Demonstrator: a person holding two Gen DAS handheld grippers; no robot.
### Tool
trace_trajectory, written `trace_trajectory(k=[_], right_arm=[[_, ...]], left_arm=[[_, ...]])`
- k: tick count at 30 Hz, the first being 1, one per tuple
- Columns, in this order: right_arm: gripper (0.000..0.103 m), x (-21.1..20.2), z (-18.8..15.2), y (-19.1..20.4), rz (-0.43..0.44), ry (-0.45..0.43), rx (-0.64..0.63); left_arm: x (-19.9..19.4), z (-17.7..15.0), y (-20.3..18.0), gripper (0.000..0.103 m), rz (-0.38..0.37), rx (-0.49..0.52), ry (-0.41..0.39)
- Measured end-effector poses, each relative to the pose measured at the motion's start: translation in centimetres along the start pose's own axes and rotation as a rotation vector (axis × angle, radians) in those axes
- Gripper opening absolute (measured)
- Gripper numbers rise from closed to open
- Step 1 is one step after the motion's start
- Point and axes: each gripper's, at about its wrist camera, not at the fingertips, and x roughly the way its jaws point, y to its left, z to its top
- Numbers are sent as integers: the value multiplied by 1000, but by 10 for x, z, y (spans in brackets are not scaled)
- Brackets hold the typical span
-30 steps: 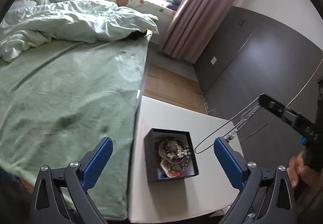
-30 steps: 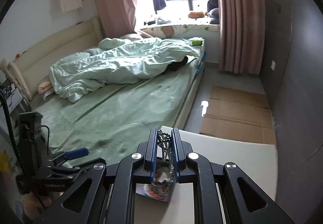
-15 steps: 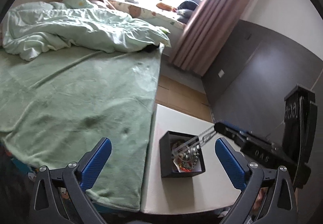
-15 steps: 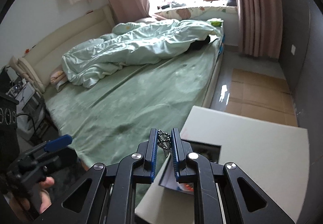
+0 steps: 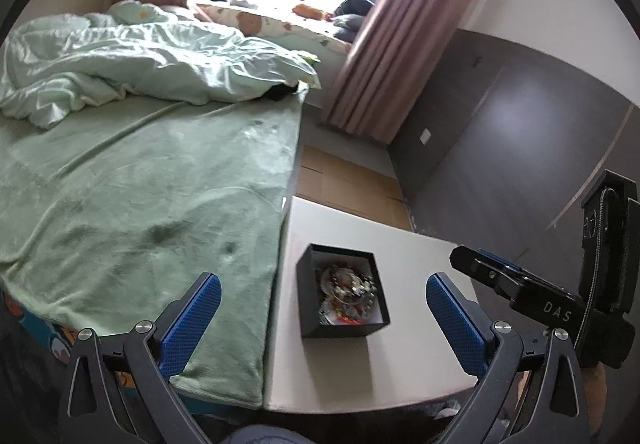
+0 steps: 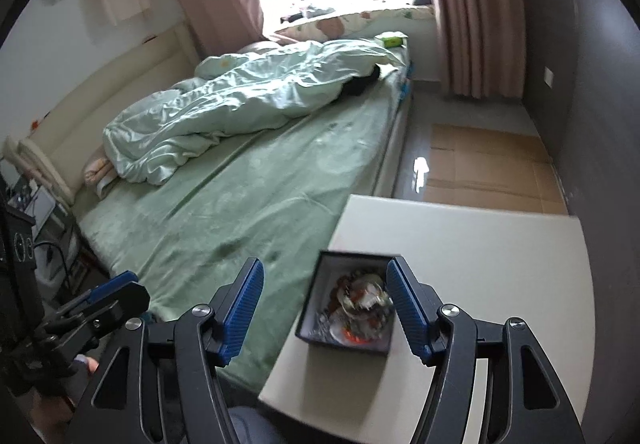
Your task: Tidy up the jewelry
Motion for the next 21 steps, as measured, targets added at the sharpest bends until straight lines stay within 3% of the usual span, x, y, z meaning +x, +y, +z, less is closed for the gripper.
trace_trajectory(k=[9, 10, 12, 17, 19, 21], right_arm=[[66, -51, -41, -21, -45, -41, 96], [77, -59, -46, -24, -60, -54, 111], [89, -75, -57, -28, -87, -90, 129], [96, -107, -83, -35, -144, -121, 163], [103, -117, -91, -35, -152, -129, 169], [103, -128, -102, -37, -142, -134, 185]], left_arm=[[-21, -19, -34, 102, -16, 91, 6], [-25, -21, -38, 102, -17, 101, 1], [-33, -27, -47, 102, -17, 122, -4], [-51, -42, -70, 103, -17, 192, -14], [-58, -48, -76, 103, -9, 214, -15], [-66, -54, -83, 103, -7, 232, -16]])
